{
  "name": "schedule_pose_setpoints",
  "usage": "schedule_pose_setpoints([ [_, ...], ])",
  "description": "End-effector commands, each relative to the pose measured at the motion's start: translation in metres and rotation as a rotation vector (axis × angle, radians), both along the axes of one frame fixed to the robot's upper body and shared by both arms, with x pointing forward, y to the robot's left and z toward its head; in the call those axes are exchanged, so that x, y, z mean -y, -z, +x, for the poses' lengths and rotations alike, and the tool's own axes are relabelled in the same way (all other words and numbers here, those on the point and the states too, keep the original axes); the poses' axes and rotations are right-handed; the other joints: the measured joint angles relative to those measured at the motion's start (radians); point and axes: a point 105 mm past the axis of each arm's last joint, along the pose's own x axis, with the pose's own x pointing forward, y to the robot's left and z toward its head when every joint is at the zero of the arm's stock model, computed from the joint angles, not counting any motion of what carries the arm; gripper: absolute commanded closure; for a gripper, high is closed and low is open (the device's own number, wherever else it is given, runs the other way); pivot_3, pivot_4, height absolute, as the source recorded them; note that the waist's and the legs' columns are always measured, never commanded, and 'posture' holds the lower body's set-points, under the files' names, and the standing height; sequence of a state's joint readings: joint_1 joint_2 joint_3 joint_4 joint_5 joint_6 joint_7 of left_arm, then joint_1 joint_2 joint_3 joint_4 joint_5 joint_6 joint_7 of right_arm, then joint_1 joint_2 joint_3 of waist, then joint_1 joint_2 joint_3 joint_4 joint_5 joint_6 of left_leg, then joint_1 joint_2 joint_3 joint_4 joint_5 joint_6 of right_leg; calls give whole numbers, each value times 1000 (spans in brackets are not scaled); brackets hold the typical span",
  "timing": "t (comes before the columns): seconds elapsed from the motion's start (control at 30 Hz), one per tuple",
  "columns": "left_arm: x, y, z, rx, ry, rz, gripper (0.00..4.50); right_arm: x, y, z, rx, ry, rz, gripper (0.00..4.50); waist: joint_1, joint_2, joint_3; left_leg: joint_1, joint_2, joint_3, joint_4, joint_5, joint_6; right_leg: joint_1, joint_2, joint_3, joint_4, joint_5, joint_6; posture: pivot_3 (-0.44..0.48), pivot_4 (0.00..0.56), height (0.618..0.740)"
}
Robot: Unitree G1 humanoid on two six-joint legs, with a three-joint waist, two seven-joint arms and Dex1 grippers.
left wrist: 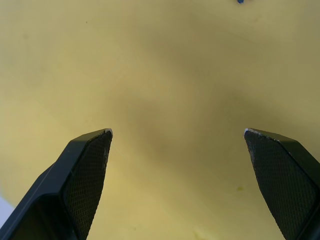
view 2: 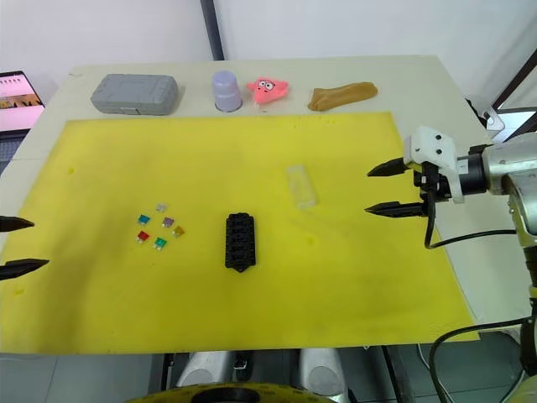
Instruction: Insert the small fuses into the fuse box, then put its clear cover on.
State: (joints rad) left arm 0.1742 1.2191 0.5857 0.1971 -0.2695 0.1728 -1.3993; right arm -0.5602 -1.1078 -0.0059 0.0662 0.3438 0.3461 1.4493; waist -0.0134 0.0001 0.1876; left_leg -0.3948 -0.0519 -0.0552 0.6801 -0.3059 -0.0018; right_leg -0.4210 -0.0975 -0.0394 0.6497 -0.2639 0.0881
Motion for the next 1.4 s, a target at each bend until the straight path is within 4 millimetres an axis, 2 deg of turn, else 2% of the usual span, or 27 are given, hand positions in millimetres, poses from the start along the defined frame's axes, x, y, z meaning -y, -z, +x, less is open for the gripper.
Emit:
schedule_pose_setpoints([
  [0.03,-5,-10,4,49,-12,41,88,-2,-9,2,51,-7,10,645,0,0,0,0,0,0,0,0,0,0,0,0,0,0,0,0,150,731],
  [0.17,-6,-16,7,64,-22,35,88,-5,-9,2,58,-7,17,645,0,0,0,0,0,0,0,0,0,0,0,0,0,0,0,0,150,731],
  [0.57,4,-14,13,60,-26,-9,88,-5,-11,3,64,11,28,645,0,0,0,0,0,0,0,0,0,0,0,0,1,0,0,0,150,731],
  [0.73,8,-11,12,14,-51,-63,88,-10,-10,4,68,4,39,645,0,0,0,0,0,0,0,0,0,0,0,0,1,0,0,0,150,731],
  [0.87,11,1,7,-45,-80,-139,88,-20,-13,6,93,-11,60,645,-1,0,0,0,0,0,1,0,0,0,0,0,2,0,0,0,150,731],
  [1.03,30,3,5,-109,-110,-415,88,-54,-19,7,158,-106,69,645,-1,0,0,0,0,0,1,1,-1,-2,0,0,4,0,0,0,150,731],
  [1.1,41,10,0,-194,-121,-529,88,-77,-21,-1,177,-189,91,645,-1,0,0,0,0,0,1,1,-1,-2,0,0,5,0,0,0,150,731],
  [1.2,67,20,-6,-335,-129,-694,88,-115,-12,-17,188,-330,92,645,0,0,0,0,0,0,1,1,-1,-2,0,0,5,0,0,0,150,731],
  [1.3,85,18,-5,-418,-151,-830,88,-140,-7,-26,191,-395,115,645,3,-1,-1,0,0,0,2,1,-1,-2,0,0,6,0,0,0,150,731],
  [1.4,94,14,0,-469,-195,-955,88,-156,-5,-29,207,-430,119,645,4,-2,-1,0,0,-1,4,1,-2,-2,0,0,6,0,0,0,150,731],
])
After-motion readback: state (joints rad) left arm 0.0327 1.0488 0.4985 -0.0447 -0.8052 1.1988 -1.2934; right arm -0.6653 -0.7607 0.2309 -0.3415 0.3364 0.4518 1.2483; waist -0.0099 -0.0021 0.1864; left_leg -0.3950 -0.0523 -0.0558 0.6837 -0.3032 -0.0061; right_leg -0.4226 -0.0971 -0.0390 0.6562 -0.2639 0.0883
